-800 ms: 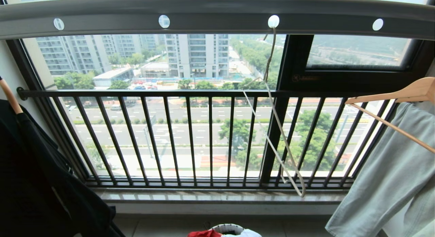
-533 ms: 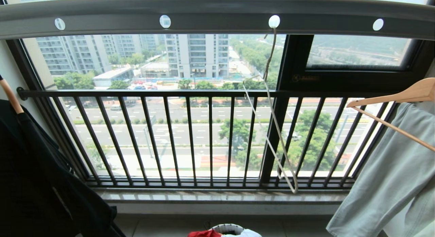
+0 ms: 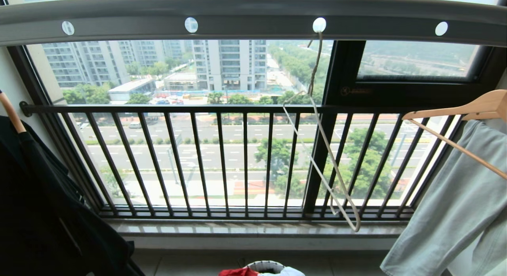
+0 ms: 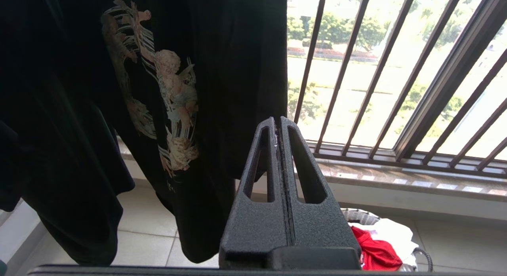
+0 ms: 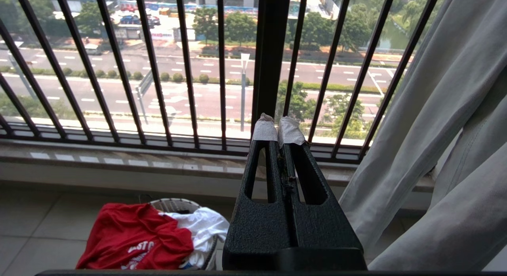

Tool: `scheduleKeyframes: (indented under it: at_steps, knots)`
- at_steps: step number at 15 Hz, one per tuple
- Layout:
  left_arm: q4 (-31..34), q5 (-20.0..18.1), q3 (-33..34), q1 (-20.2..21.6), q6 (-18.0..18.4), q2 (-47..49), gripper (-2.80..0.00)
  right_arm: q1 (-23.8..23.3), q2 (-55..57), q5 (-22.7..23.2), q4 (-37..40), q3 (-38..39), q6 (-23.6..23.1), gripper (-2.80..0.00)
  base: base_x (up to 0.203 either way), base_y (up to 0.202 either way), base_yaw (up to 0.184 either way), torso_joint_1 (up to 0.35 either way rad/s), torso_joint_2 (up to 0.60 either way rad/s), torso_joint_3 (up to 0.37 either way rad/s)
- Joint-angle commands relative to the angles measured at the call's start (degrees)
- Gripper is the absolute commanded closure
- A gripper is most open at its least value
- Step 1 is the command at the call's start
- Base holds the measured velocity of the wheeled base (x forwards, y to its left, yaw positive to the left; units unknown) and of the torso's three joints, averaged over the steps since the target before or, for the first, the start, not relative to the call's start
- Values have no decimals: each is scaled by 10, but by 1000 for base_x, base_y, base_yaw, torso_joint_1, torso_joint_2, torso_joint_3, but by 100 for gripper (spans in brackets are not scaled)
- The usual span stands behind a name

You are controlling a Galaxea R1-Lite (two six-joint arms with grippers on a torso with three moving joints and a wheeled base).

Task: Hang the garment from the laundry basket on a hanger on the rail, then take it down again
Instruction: Pick up the clothes rack on the clothesline

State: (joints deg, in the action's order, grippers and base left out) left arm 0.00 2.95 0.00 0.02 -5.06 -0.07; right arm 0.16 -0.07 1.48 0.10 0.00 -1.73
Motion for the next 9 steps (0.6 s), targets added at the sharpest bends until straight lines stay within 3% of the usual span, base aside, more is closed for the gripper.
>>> scheduleKeyframes:
  at_steps: [1, 9]
  knots:
    - [0, 1, 0, 0, 0, 0, 0, 0, 1, 0, 0, 1, 0, 0, 0, 0, 0, 0, 0, 0]
    - [0, 0, 0, 1, 0, 0, 0, 0, 1, -1, 2, 0, 1, 0, 0, 0, 0, 0, 0, 0]
